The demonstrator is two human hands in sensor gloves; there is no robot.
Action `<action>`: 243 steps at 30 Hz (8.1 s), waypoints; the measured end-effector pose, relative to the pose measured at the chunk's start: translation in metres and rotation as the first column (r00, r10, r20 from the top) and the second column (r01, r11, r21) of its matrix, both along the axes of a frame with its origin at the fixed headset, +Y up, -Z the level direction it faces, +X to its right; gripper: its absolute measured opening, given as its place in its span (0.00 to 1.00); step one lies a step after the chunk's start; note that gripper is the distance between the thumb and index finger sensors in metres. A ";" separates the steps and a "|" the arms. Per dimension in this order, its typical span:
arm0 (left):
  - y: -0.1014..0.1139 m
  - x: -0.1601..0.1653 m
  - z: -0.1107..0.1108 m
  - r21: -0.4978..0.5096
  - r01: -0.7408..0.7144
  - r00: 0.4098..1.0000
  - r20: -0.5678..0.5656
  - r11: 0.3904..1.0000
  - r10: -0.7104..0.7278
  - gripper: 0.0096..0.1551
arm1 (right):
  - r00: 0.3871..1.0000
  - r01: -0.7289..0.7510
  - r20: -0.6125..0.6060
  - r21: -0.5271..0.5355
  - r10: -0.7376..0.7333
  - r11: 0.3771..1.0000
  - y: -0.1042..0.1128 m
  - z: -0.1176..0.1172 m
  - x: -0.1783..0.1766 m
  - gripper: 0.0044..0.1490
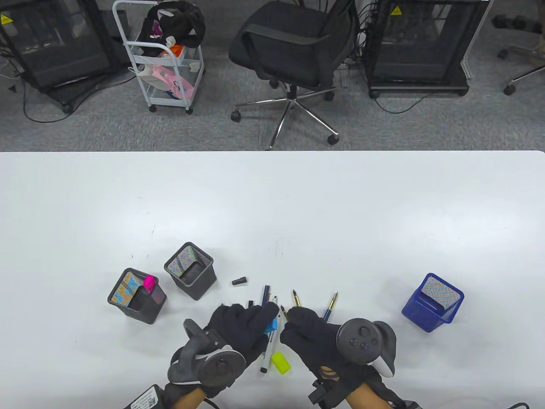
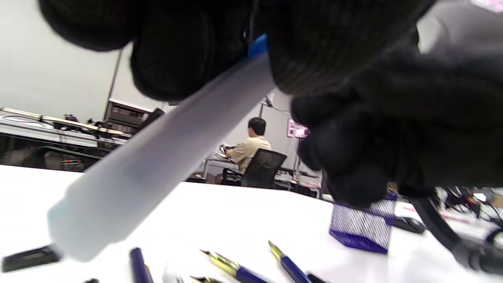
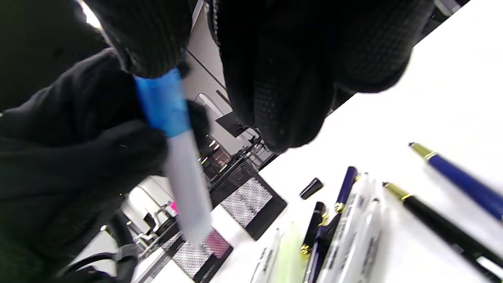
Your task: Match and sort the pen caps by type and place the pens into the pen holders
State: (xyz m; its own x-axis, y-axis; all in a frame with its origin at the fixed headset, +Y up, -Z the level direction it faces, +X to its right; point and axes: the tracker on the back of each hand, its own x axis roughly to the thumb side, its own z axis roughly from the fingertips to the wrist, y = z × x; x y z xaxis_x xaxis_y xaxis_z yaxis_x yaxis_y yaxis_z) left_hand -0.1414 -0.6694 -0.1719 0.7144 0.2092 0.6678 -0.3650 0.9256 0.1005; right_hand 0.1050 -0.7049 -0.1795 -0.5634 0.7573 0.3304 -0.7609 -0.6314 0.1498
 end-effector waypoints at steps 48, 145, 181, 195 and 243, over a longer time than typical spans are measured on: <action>-0.010 -0.176 -0.045 -0.103 -0.174 0.685 -0.728 0.979 0.045 0.29 | 0.995 -0.100 0.018 -0.027 0.100 0.995 -0.006 -0.007 0.008 0.42; -0.027 -0.027 -0.030 -0.305 0.051 0.914 -0.369 0.951 -0.167 0.34 | 0.987 -0.138 0.072 -0.044 0.141 0.989 -0.004 -0.011 0.023 0.44; -0.024 -0.033 -0.015 -0.275 0.031 0.964 -0.244 0.961 -0.101 0.31 | 0.658 -0.592 0.249 -0.411 0.710 0.693 -0.049 -0.031 0.024 0.41; -0.029 -0.029 -0.014 -0.313 0.066 0.964 -0.224 0.947 -0.141 0.31 | 0.602 -0.693 0.194 -0.354 0.774 0.628 -0.049 -0.030 0.012 0.41; -0.020 0.014 0.014 -0.176 0.152 0.988 0.017 0.973 -0.151 0.31 | 0.994 0.099 0.053 -0.176 -0.091 0.980 -0.016 -0.011 0.008 0.30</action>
